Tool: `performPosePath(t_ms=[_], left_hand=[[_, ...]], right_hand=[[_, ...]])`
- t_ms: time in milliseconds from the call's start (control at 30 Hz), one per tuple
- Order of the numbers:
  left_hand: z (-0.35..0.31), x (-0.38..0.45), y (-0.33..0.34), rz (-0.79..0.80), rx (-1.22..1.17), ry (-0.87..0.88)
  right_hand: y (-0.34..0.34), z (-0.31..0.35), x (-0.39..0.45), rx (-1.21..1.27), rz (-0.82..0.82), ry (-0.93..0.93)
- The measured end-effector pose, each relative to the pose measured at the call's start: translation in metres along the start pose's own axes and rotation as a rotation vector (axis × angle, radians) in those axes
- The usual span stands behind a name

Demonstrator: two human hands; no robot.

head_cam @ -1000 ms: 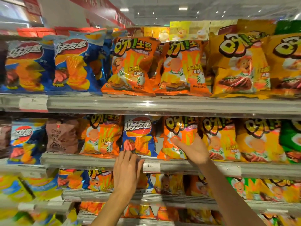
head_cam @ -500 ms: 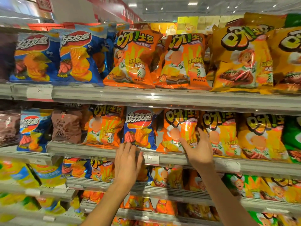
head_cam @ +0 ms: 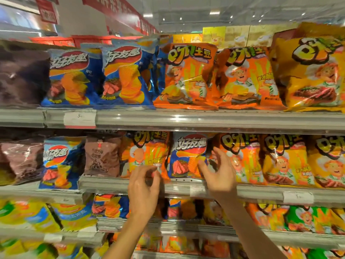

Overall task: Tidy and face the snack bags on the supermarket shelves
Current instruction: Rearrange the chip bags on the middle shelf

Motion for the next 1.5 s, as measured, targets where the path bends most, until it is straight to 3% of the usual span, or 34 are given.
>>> performPosePath(t_ms=[133, 400, 667, 1133, 1500], left_hand=[[0.031, 0.033, -0.028, -0.07, 0.081, -0.126], [0.079, 0.079, -0.015, 0.352, -0.124, -0.555], [0.094, 0.094, -0.004, 0.517, -0.398, -0.64], [0.084, 0.092, -0.019, 0.422, -0.525, -0.561], [0.058, 0.08, 0.026, 0.337, -0.585, -0.563]], right_hand=[[0.03, 0.0, 0.009, -0.045, 0.23, 0.084], [0.06, -0.01, 0.028, 0.002, 0.305, 0.191], [0.07, -0.018, 0.043, -0.02, 0.283, 0.223], [0.056, 0.04, 0.037, -0.497, 0.15, 0.167], [-0.036, 0.007, 0.01, -0.305, 0.079, 0.251]])
Point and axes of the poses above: each hand's wrist, its own x-axis towards the middle knuckle, its own y-axis out of the palm, z = x × y, the point moved 5 cm from there along x, towards the middle knuckle, and after that the axes turned 12 degrees about -x, right-handed, at the moved point
